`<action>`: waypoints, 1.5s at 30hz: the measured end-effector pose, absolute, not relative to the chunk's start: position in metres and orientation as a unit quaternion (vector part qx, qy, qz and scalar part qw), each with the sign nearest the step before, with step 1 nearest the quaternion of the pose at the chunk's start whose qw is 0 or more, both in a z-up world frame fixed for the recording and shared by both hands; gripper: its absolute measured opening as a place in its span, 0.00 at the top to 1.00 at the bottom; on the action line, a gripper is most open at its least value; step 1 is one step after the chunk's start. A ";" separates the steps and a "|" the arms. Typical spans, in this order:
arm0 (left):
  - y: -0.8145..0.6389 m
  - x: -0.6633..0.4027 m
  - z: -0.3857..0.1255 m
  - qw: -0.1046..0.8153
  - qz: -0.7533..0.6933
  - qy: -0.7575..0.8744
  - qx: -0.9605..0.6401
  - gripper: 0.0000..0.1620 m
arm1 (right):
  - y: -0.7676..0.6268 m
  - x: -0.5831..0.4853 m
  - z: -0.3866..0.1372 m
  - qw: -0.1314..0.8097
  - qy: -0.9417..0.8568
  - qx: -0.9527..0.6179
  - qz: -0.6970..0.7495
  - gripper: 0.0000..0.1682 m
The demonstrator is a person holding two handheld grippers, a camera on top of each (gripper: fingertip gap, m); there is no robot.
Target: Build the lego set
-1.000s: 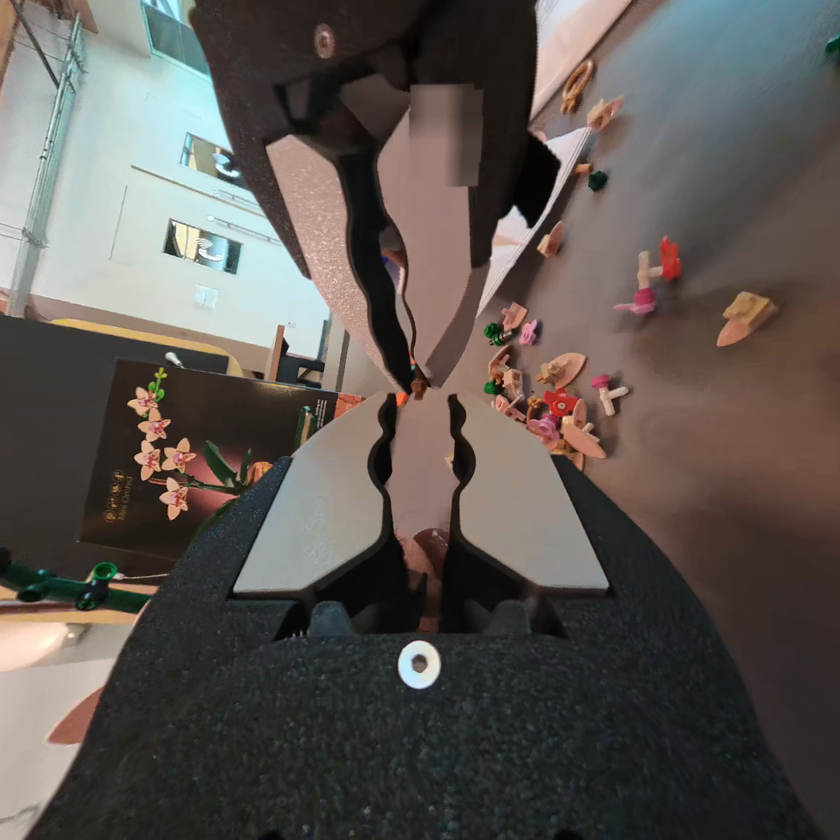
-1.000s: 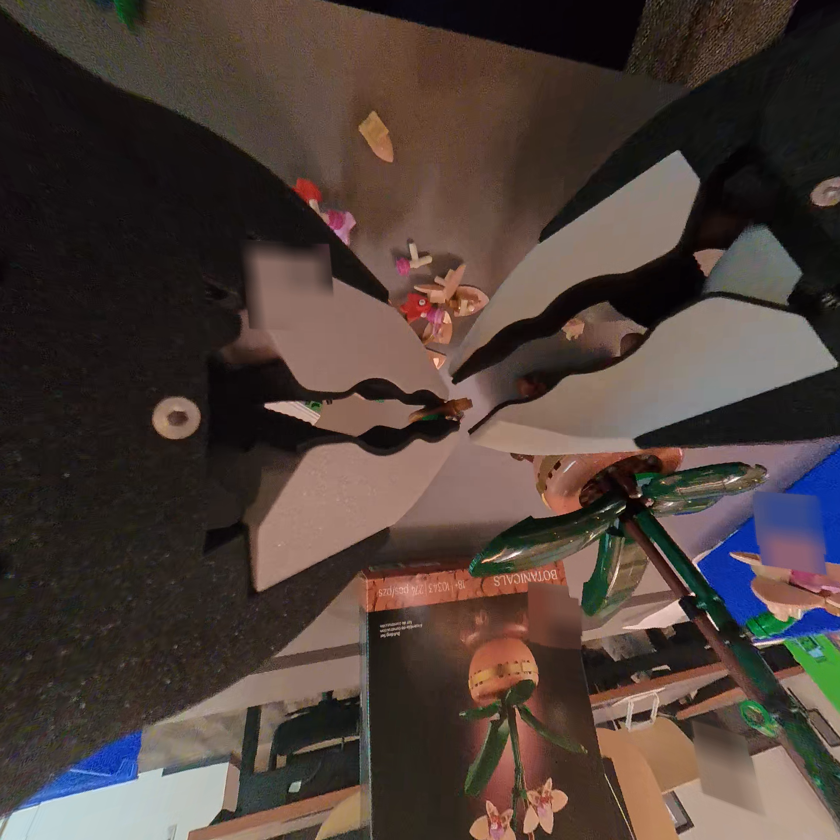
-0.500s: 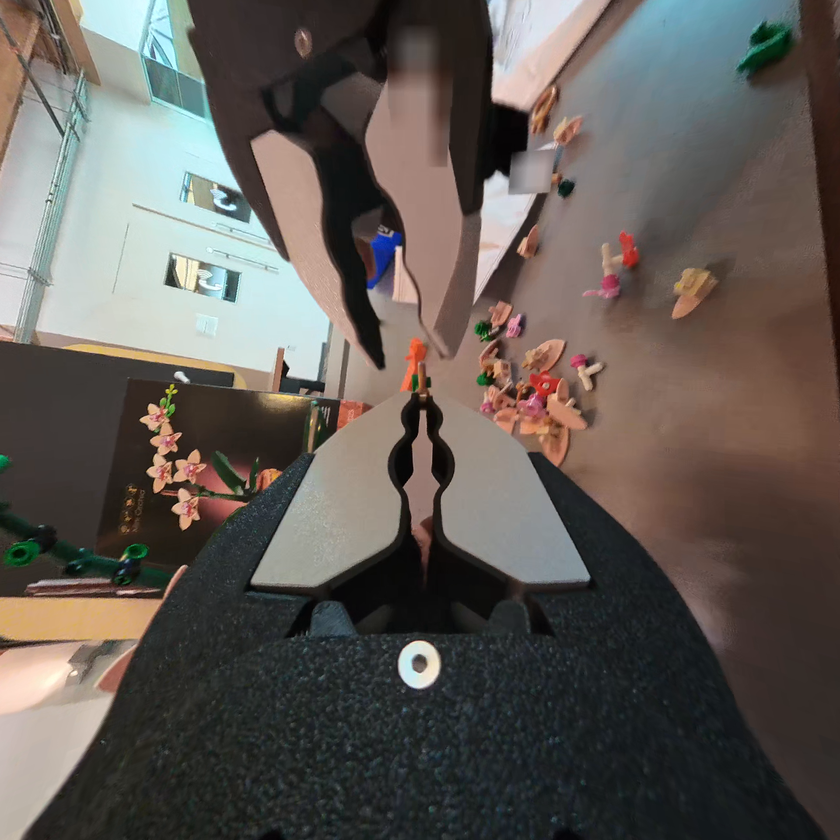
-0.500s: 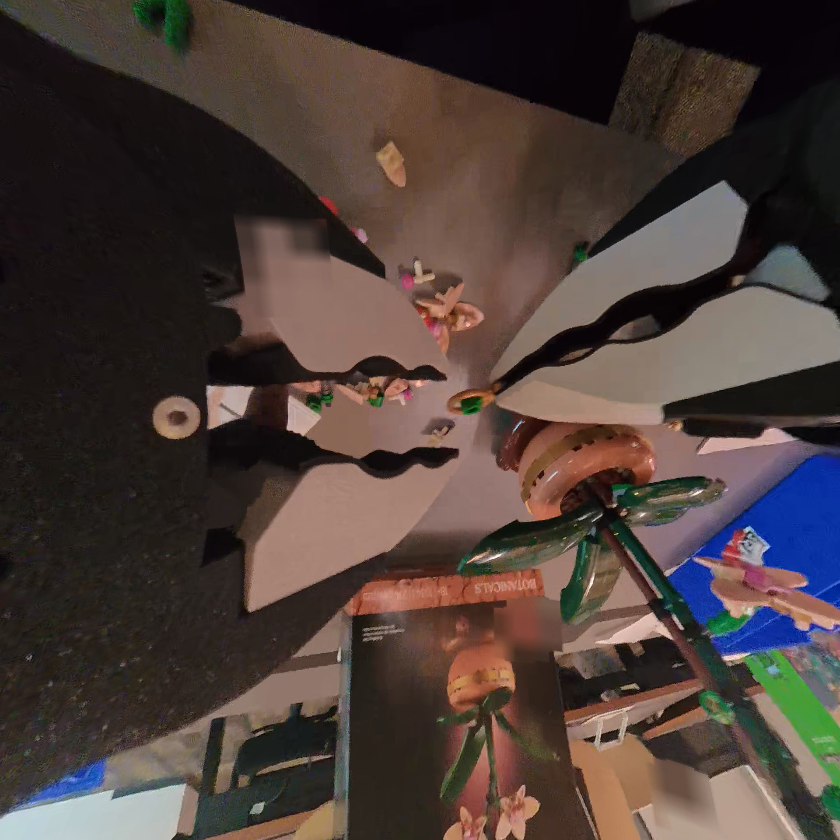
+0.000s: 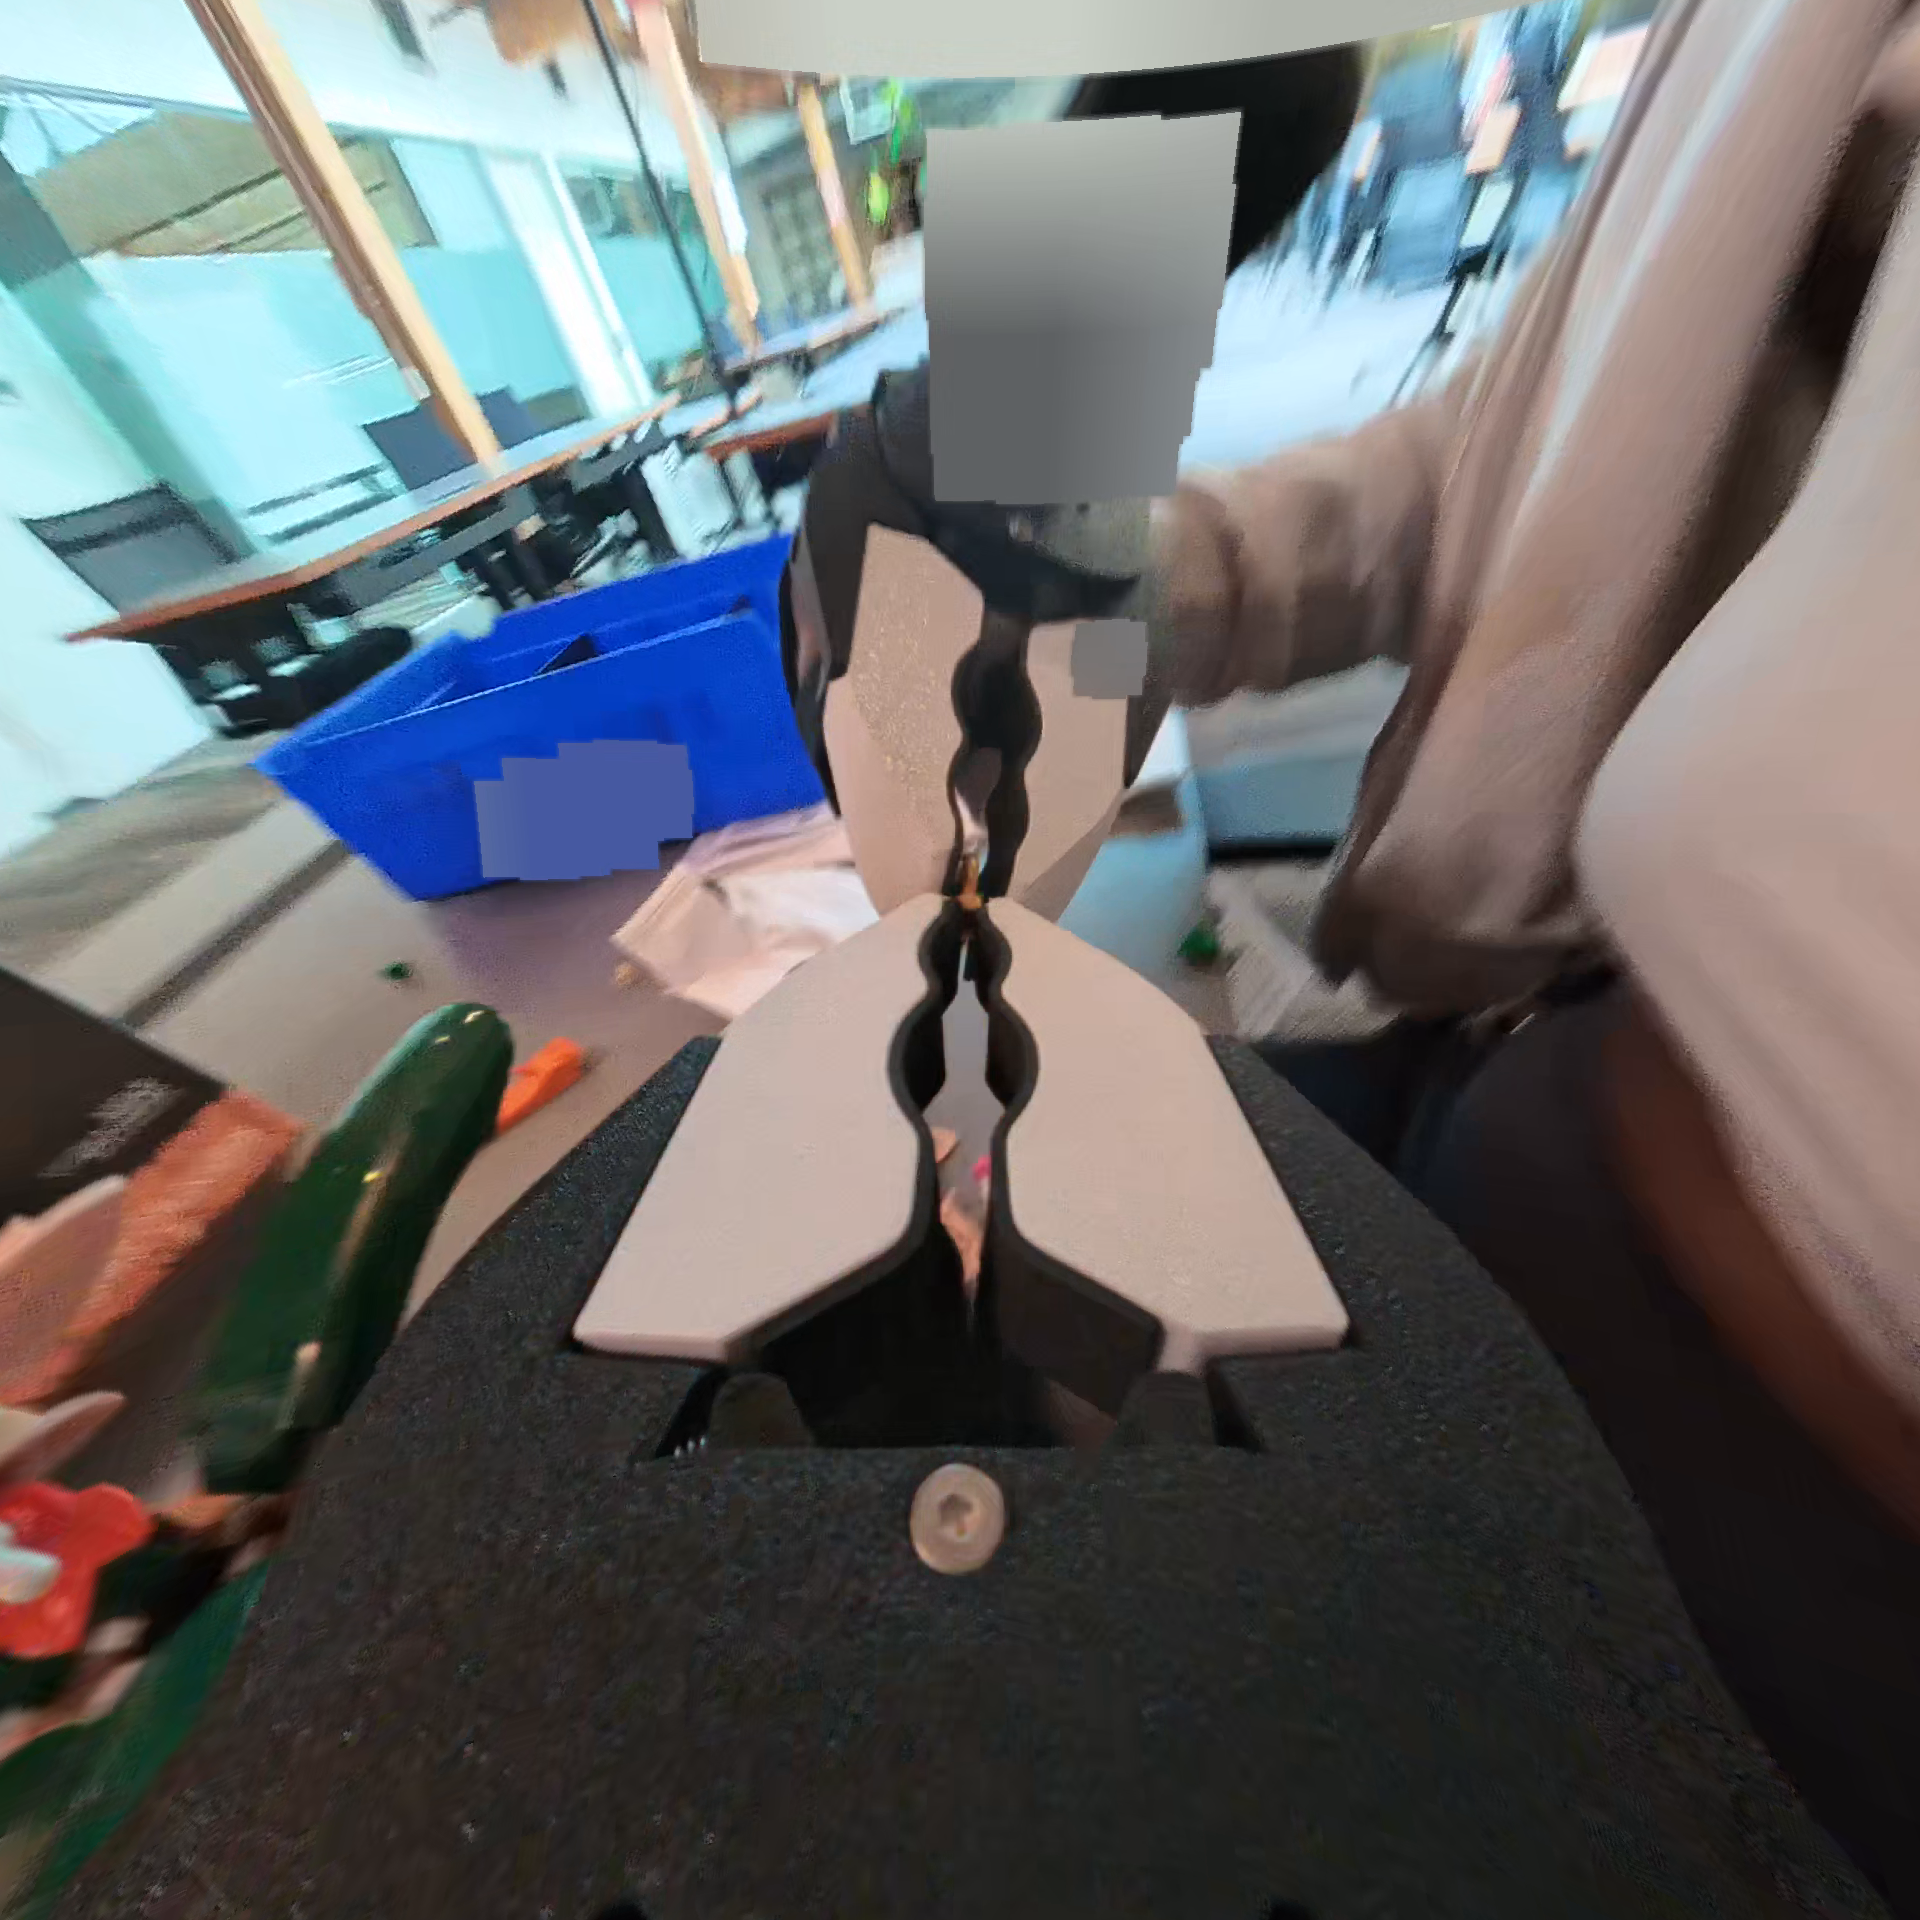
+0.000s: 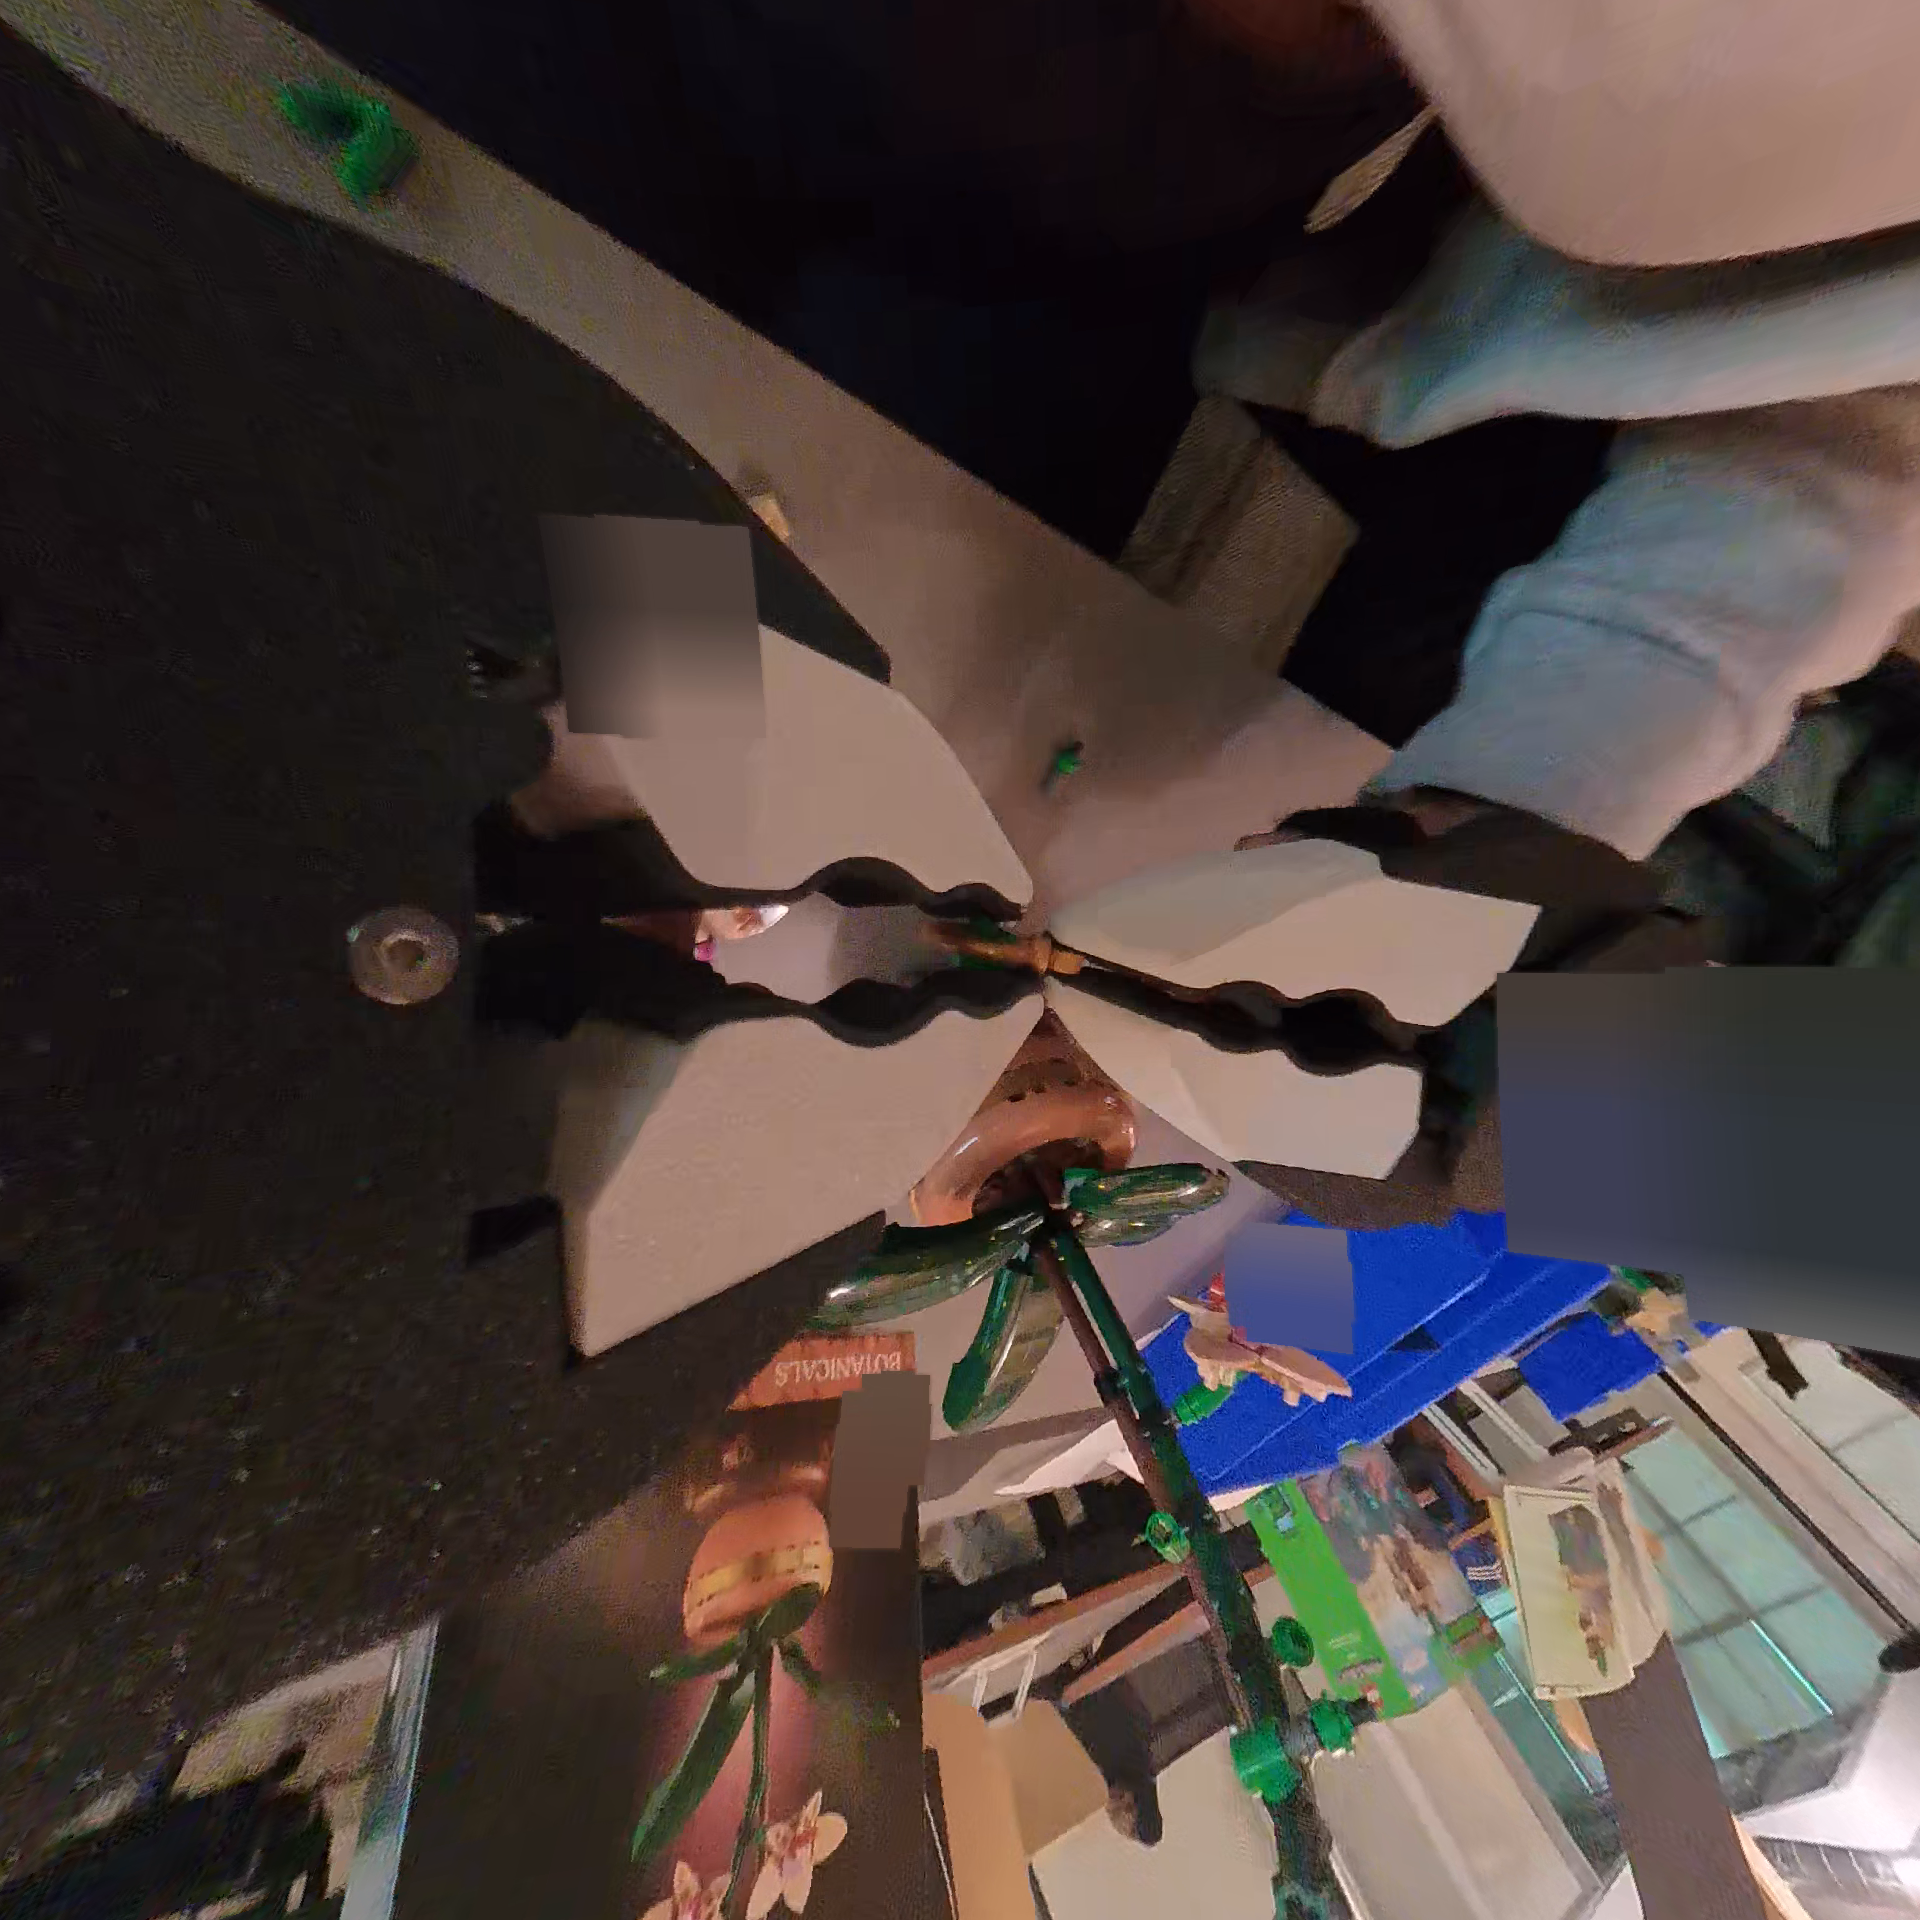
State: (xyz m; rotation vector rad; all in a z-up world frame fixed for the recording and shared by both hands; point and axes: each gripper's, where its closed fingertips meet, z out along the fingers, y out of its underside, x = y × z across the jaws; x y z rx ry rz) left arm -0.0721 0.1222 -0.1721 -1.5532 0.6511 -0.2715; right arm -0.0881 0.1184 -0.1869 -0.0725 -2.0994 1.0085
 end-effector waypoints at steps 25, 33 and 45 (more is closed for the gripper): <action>0.128 -0.080 -0.168 0.648 -0.072 0.278 -0.705 0.96 | 0.122 -0.095 -0.181 0.288 -0.810 -0.183 0.476 0.96; 0.124 -0.077 -0.162 0.666 -0.090 0.265 -0.691 0.98 | 0.117 -0.094 -0.177 0.282 -0.819 -0.165 0.471 0.96; 0.086 -0.071 -0.135 0.739 -0.117 0.270 -0.607 1.00 | 0.104 -0.092 -0.171 0.305 -0.781 -0.158 0.522 0.96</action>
